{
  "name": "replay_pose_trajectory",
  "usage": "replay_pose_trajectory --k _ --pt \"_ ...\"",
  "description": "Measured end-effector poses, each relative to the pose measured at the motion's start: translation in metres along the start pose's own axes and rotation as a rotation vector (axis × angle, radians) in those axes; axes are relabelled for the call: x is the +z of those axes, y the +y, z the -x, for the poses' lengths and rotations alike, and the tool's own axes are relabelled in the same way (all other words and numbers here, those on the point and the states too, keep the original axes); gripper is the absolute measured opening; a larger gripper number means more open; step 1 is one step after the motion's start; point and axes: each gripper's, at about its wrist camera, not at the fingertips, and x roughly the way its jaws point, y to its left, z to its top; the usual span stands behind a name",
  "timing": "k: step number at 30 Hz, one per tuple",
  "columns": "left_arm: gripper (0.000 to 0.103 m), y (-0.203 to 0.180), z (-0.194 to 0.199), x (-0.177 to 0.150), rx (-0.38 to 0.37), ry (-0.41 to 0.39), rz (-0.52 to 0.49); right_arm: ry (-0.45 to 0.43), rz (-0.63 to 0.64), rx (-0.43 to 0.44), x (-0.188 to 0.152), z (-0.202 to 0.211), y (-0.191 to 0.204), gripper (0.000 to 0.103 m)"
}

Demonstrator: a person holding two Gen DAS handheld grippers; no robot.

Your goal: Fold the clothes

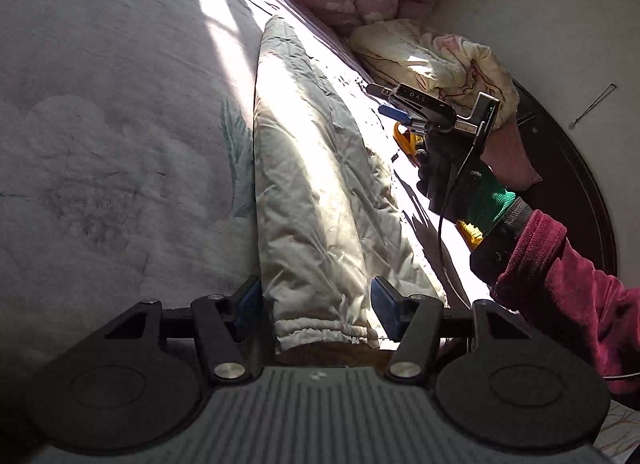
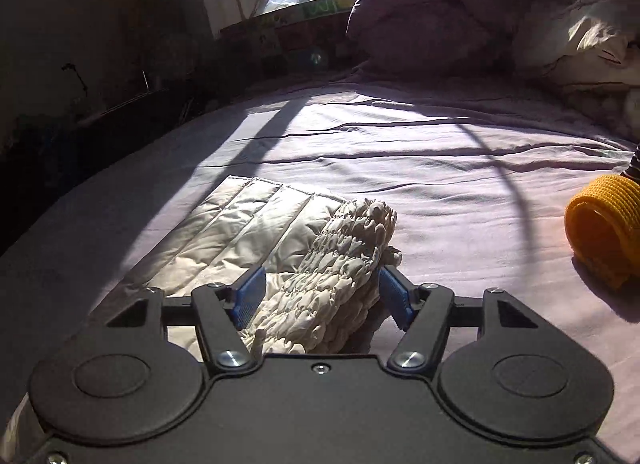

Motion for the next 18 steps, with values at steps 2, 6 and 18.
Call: replay_pose_trajectory --k 2,6,18 --pt "0.058 0.004 0.0 -0.001 -0.017 -0.006 0.023 0.01 0.002 0.043 -0.012 0.021 0.013 0.066" --pt "0.058 0.013 0.002 -0.002 -0.075 -0.003 0.11 0.031 0.079 0.116 -0.038 0.068 0.054 0.069" --pt "0.011 0.022 -0.006 -0.019 -0.057 -0.022 0.221 0.241 0.15 0.206 -0.172 0.126 0.153 0.073"
